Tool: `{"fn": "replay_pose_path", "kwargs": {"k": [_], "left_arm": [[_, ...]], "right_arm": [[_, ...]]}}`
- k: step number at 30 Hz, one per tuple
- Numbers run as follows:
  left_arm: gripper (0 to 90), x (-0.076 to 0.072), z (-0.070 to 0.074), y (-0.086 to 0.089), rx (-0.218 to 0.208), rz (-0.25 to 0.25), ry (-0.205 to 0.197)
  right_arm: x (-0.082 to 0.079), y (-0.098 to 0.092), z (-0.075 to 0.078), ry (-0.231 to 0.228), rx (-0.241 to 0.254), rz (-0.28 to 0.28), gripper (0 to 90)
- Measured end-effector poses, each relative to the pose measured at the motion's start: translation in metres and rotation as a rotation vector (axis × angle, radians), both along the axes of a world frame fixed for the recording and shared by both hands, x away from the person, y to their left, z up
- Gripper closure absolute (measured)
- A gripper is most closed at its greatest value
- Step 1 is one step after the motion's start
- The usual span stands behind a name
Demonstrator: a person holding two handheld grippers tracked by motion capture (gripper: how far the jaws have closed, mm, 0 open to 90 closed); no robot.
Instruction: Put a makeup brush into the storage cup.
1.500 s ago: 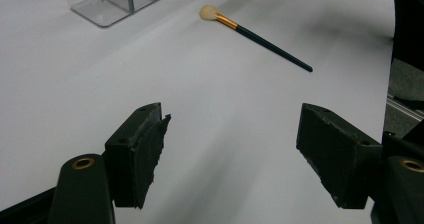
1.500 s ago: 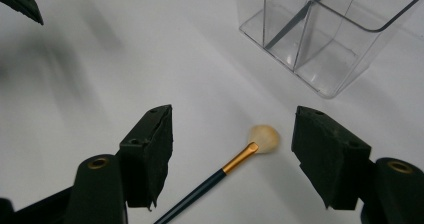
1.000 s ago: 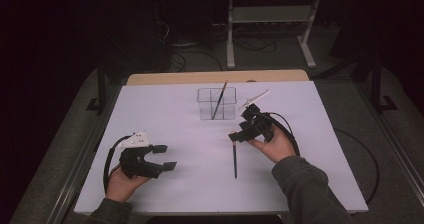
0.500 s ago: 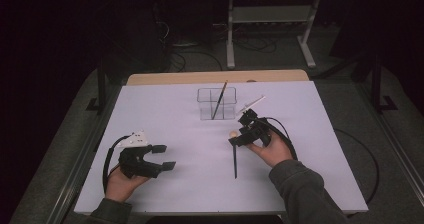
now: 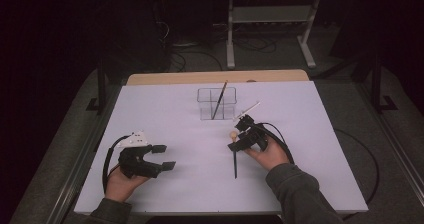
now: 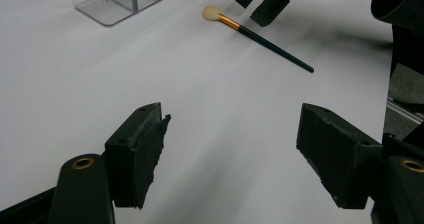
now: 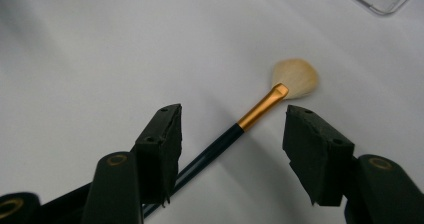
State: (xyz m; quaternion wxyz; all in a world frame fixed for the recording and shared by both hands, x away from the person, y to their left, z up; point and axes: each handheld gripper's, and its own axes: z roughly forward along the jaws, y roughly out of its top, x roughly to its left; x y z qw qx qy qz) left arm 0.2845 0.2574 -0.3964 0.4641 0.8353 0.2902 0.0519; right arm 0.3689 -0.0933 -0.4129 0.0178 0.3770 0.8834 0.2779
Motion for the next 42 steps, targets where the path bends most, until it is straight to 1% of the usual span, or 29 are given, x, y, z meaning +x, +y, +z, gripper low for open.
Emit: {"fn": "replay_pose_path", "kwargs": {"k": [1,6,7,9,11,16,17,20,29,33,36,38,39,41,42], "left_arm": [[26.2,0.000,0.000,0.000,-0.001,0.001,0.002],[26.2,0.000,0.000,-0.001,0.001,-0.001,0.005],[26.2,0.000,0.000,-0.001,0.000,0.000,0.005],[26.2,0.000,0.000,-0.001,0.001,-0.001,0.004],[26.2,0.000,-0.001,-0.001,0.000,-0.001,0.004],[26.2,0.000,-0.001,-0.001,0.000,-0.001,0.004],[26.2,0.000,-0.001,-0.001,0.000,-0.001,0.003],[26.2,0.000,0.000,-0.001,0.000,-0.002,0.002],[26.2,0.000,0.000,-0.001,-0.002,0.001,0.004],[26.3,0.000,0.000,-0.001,-0.003,0.000,0.003],[26.3,0.000,0.000,-0.001,-0.003,0.001,0.004],[26.2,0.000,0.000,-0.001,-0.003,0.001,0.003],[26.3,0.000,0.000,-0.001,-0.001,-0.001,0.000],[26.3,0.000,0.000,-0.001,-0.002,-0.001,-0.001],[26.3,0.000,0.000,-0.001,-0.001,0.000,-0.001]], "right_arm": [[0.000,0.001,-0.002,0.003,-0.010,0.003,40.3],[0.000,0.002,-0.006,0.011,-0.021,0.016,42.3],[-0.001,0.003,-0.007,0.013,-0.026,0.010,42.9],[-0.001,0.002,-0.008,0.013,-0.030,0.016,43.4],[-0.001,0.002,-0.011,0.021,-0.036,0.014,45.2],[-0.001,0.003,-0.012,0.025,-0.049,0.015,47.7],[-0.001,0.004,-0.013,0.019,-0.055,0.017,48.2],[-0.002,0.005,-0.014,0.021,-0.071,0.023,50.3],[-0.002,0.005,-0.014,0.015,-0.085,0.027,57.3],[-0.002,0.005,-0.013,0.014,-0.095,0.018,62.3],[-0.001,0.004,-0.013,0.020,-0.098,0.013,63.3],[-0.001,0.004,-0.013,0.020,-0.106,0.010,64.8],[-0.001,0.005,-0.013,0.019,-0.115,0.006,67.1],[0.000,0.006,-0.013,0.018,-0.119,0.003,67.9],[0.000,0.007,-0.012,0.012,-0.132,0.009,70.1]]}}
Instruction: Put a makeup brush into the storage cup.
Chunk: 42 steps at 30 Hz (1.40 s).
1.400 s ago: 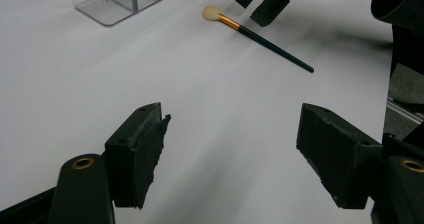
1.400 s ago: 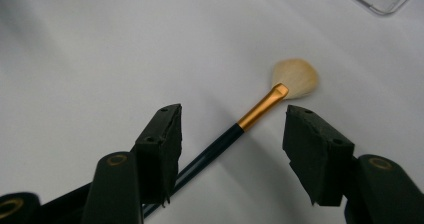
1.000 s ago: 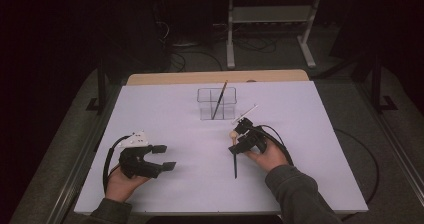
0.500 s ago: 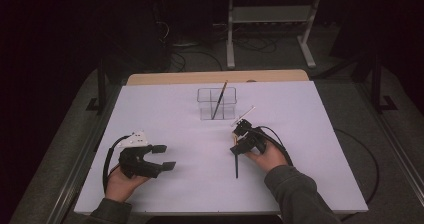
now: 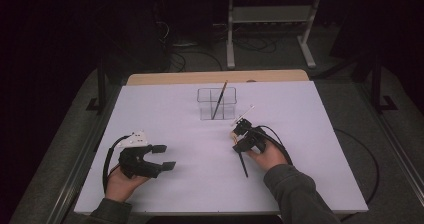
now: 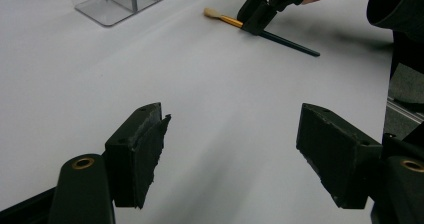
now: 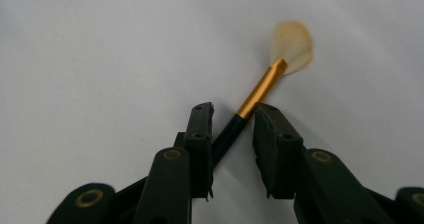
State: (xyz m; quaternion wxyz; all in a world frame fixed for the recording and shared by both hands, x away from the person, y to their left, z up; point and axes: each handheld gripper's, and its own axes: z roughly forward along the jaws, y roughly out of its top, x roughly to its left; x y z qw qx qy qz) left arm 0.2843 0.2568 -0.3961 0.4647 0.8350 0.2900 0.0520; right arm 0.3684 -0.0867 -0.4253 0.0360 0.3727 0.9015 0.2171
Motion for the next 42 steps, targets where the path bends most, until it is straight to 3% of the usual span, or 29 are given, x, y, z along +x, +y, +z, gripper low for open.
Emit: {"fn": "replay_pose_path", "kwargs": {"k": [10,19,26,36,42], "left_arm": [[26.3,0.000,0.000,0.000,0.003,-0.003,-0.001],[26.4,0.000,0.001,0.000,0.002,0.003,-0.002],[26.5,0.000,0.000,0.000,0.001,0.006,0.000],[29.0,-0.001,0.002,-0.004,0.010,-0.030,-0.001],[29.7,-0.003,-0.001,-0.015,0.009,-0.061,0.013]], "right_arm": [[0.002,0.004,0.001,-0.007,-0.054,0.018,82.1],[0.008,0.006,0.003,0.023,-0.080,0.046,83.0],[0.010,0.000,0.004,0.048,-0.049,0.061,83.1],[-0.001,0.000,0.019,0.017,0.038,0.111,83.0],[-0.010,-0.001,0.027,0.002,0.076,0.140,83.0]]}}
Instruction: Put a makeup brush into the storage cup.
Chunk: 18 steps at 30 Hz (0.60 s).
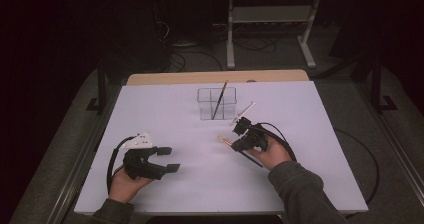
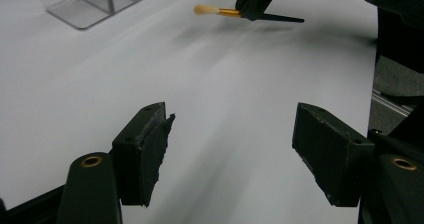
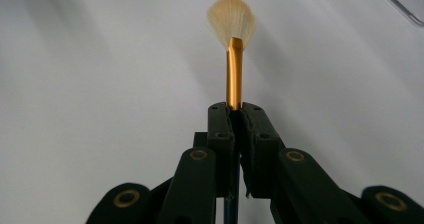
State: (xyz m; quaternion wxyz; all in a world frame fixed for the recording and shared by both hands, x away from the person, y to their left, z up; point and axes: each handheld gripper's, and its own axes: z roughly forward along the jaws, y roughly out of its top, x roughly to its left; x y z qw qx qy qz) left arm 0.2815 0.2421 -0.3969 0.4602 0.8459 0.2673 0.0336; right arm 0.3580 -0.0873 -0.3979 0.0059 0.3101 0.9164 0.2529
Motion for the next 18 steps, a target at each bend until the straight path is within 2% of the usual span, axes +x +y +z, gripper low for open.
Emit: {"fn": "replay_pose_path", "kwargs": {"k": [3,9,12,13,18], "left_arm": [[30.4,-0.001,-0.002,-0.011,-0.005,-0.023,0.009],[31.1,-0.001,-0.003,-0.024,-0.003,-0.057,0.015],[31.6,0.001,-0.002,-0.029,-0.001,-0.077,0.020],[32.1,0.002,-0.001,-0.030,-0.001,-0.083,0.023],[32.4,0.008,0.003,-0.039,0.006,-0.101,0.029]], "right_arm": [[-0.006,0.002,0.001,-0.016,0.022,0.035,83.0],[-0.016,0.003,0.005,-0.018,0.068,0.068,83.0],[-0.021,0.003,0.008,-0.028,0.089,0.098,83.0],[-0.025,0.003,0.012,-0.029,0.114,0.115,83.0],[-0.032,0.006,0.017,-0.046,0.147,0.155,83.0]]}}
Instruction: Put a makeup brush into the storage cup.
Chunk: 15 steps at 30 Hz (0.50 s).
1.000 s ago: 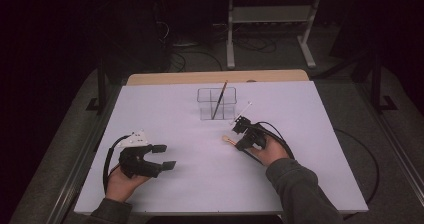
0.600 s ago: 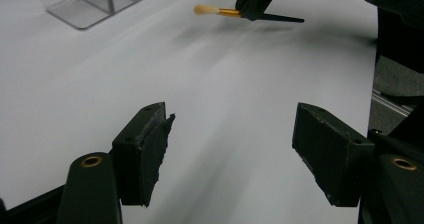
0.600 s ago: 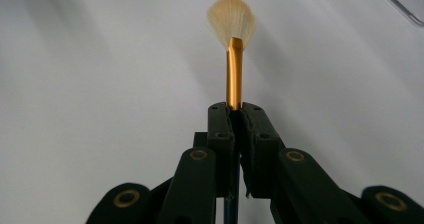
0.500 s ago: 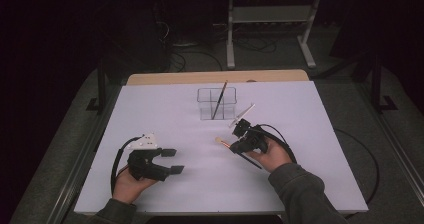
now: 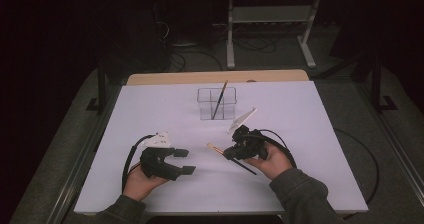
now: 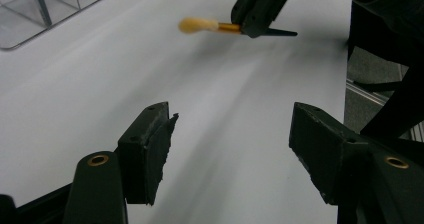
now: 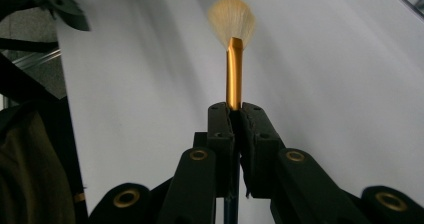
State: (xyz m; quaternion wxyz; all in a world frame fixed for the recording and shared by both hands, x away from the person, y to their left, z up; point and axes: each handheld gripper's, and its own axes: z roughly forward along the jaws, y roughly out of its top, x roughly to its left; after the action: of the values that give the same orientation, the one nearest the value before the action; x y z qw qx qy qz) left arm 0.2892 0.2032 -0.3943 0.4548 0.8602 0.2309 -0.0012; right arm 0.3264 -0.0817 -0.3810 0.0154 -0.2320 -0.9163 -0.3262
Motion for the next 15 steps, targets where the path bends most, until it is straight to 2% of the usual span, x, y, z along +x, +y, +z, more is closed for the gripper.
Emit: {"fn": "replay_pose_path", "kwargs": {"k": [6,11,15], "left_arm": [[31.7,0.007,0.007,-0.008,0.004,-0.019,0.018],[31.7,0.010,0.009,-0.009,-0.005,-0.020,0.033],[32.0,0.012,0.012,-0.011,0.004,-0.034,0.035]], "right_arm": [[-0.011,0.008,0.008,-0.025,0.035,0.063,83.0],[-0.015,0.013,0.010,-0.032,0.041,0.092,83.0],[-0.016,0.017,0.011,-0.044,0.056,0.118,83.0]]}}
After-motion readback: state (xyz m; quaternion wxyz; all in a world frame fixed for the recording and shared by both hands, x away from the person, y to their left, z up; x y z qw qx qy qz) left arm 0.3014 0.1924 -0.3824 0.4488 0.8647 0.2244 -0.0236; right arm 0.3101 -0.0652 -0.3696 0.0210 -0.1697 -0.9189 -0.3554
